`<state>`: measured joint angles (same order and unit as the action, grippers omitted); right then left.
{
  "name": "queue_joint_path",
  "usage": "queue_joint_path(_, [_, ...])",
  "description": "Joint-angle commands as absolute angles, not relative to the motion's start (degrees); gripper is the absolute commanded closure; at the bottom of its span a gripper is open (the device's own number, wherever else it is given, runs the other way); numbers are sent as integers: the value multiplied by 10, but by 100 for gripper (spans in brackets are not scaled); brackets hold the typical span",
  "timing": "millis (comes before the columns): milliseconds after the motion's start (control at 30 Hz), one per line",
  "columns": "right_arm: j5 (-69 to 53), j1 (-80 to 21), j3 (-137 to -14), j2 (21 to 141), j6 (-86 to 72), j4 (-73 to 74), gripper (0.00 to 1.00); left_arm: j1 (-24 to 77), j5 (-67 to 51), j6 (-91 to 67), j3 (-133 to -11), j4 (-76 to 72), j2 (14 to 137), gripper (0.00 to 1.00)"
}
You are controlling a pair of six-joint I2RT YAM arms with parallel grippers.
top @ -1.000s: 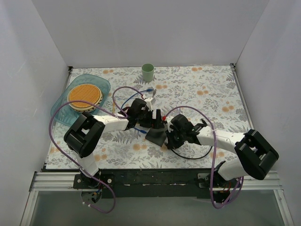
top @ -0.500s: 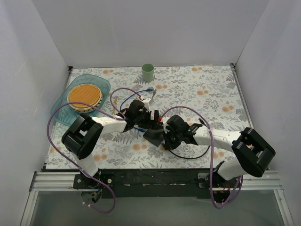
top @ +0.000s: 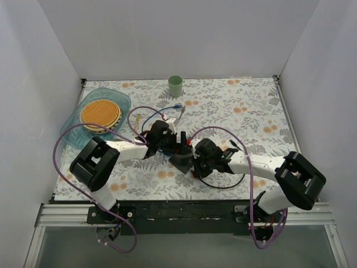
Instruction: Insert the plug into the switch port
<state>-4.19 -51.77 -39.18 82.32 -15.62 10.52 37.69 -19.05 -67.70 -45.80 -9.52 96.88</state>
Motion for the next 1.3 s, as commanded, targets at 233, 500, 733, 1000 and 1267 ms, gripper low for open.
queue_joint_path(233, [19,-534,-356,792,-179,39,99,385,-125,-708,-404,-50,865,17])
queue_joint_path(500, [18,-540,-345,803,-168,34,99,385,-141,-703,-366,-110,844,20])
queue_joint_path(733, [25,-545,-373,836,-165,69,99,385,-157,-706,-378,-123,889,25])
queue_joint_path(1000, [26,-552,-381,860,-167,80,99,385,-170,-705,-372,-135,904,30])
queue_joint_path(1267, [36,-557,-397,868,-125,85,99,385,-206,-678,-378,-141,918,31])
